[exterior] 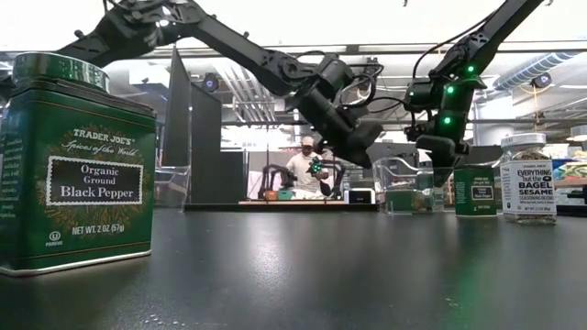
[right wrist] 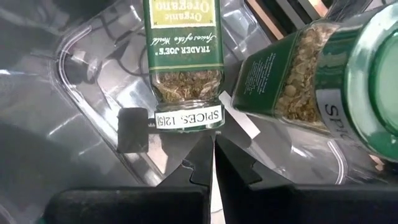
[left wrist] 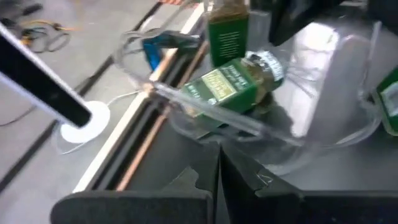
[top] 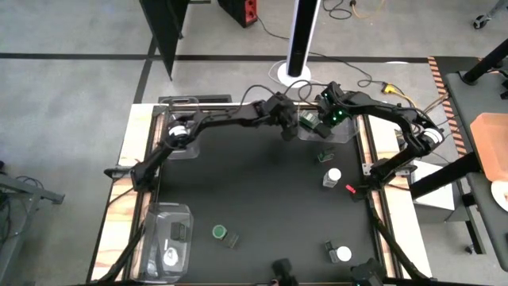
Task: Sort spices by type
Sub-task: Put the top left green seasoning bottle into the top right transparent bin
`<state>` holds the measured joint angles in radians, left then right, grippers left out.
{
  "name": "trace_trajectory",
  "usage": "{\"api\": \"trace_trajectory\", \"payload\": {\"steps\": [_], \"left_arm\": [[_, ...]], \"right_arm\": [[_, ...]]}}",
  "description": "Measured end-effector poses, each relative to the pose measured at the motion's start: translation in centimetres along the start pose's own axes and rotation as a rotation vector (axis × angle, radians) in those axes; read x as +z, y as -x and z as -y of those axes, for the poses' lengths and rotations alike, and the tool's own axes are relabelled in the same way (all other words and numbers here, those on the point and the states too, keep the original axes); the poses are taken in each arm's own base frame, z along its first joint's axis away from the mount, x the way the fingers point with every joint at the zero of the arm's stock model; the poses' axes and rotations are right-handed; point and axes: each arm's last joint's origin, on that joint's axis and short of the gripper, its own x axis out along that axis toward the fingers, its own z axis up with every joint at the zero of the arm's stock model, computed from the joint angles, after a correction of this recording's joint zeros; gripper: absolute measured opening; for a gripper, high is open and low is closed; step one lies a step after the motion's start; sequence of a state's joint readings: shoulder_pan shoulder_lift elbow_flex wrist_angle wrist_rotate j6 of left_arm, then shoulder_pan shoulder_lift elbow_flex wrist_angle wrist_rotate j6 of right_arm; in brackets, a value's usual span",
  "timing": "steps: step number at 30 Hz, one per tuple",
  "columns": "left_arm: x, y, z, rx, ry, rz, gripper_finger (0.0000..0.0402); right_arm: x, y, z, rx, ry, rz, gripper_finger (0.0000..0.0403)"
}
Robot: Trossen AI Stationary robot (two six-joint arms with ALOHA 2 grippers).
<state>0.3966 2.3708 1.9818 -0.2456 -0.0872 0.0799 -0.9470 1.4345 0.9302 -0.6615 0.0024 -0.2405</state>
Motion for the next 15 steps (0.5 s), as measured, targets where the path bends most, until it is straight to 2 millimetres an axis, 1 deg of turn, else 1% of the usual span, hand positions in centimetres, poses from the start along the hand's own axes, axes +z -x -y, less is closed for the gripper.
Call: {"api": "trace_trajectory", "payload": {"steps": [2, 8, 12, 15], "left_arm": [[-0.1, -0.4, -0.1, -0.036, 0.007, -0.013, 0.0000], [-1.0, -1.6, 0.0, -0.055, 0.013, -0.049, 0.0000], [-1.1, -1.7, 0.3, -0.094, 0.012, -0.050, 0.0000], [-1.1, -1.6, 0.4, -0.101, 0.014, -0.049, 0.0000]], "right_arm": [[0.0, -0.1, 0.0, 0.001, -0.005, 0.006, 0.0009], [0.0, -0.2, 0.0, 0.003, -0.016, 0.009, 0.0009], [-0.1, -0.2, -0.1, 0.031, -0.030, 0.012, 0.0009], [-0.3, -0.2, -0.2, 0.042, -0.049, -0.017, 0.0009]]}}
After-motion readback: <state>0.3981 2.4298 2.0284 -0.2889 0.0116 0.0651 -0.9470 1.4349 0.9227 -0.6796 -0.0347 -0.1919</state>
